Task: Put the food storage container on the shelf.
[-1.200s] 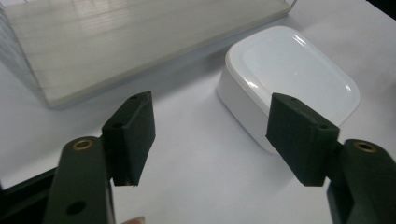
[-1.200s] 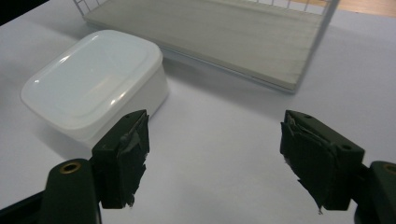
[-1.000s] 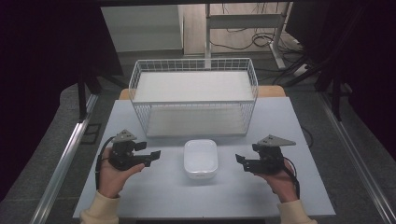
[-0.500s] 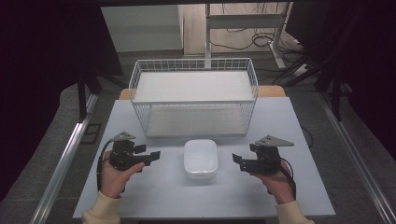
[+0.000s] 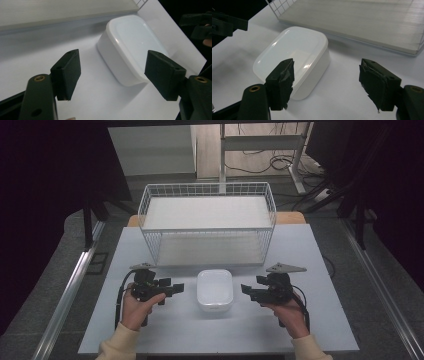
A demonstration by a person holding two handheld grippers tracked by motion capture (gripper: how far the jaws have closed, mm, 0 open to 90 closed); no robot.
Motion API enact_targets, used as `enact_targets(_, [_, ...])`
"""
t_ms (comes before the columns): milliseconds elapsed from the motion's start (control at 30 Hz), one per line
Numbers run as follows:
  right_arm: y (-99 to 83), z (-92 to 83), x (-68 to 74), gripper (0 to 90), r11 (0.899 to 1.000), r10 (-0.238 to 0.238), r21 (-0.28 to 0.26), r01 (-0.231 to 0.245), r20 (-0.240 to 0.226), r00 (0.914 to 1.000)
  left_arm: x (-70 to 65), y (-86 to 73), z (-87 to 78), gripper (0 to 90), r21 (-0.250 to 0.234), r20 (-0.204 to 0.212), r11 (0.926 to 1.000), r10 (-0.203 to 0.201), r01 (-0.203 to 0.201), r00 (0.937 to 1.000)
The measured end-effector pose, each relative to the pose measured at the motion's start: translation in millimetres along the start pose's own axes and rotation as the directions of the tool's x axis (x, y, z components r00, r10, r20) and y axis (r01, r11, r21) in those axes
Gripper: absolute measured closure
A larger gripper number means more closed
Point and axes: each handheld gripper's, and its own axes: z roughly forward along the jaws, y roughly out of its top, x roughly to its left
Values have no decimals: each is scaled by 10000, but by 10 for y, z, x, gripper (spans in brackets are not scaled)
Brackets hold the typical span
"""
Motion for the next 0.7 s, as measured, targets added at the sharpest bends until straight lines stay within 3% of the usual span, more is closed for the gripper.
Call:
enact_targets(33, [0,0,0,284,10000,0,0,0,0,10000,0,0,0,285,0,0,10000,0,0,10000])
enact_targets(67, [-5,35,7,289,9999,1,105,-1,-25,10000,-7,10,16,285,-102,320,9997,-215,218,9993])
enact_targets(267, [16,98,45,300,9996,127,238,-121,-265,9996,-10,34,130,291,84,184,9993,-365,364,9992])
enact_targets(467, [96,192,67,326,9985,465,326,-450,-480,9978,32,93,229,329,218,633,9965,-824,812,9946])
enact_targets(567, [116,308,73,335,9971,689,367,-663,-756,9948,66,107,265,333,254,662,9958,-892,877,9938])
enact_targets(700, [82,448,82,343,9952,682,760,-614,-908,9935,79,95,349,345,417,797,9947,-973,942,9921])
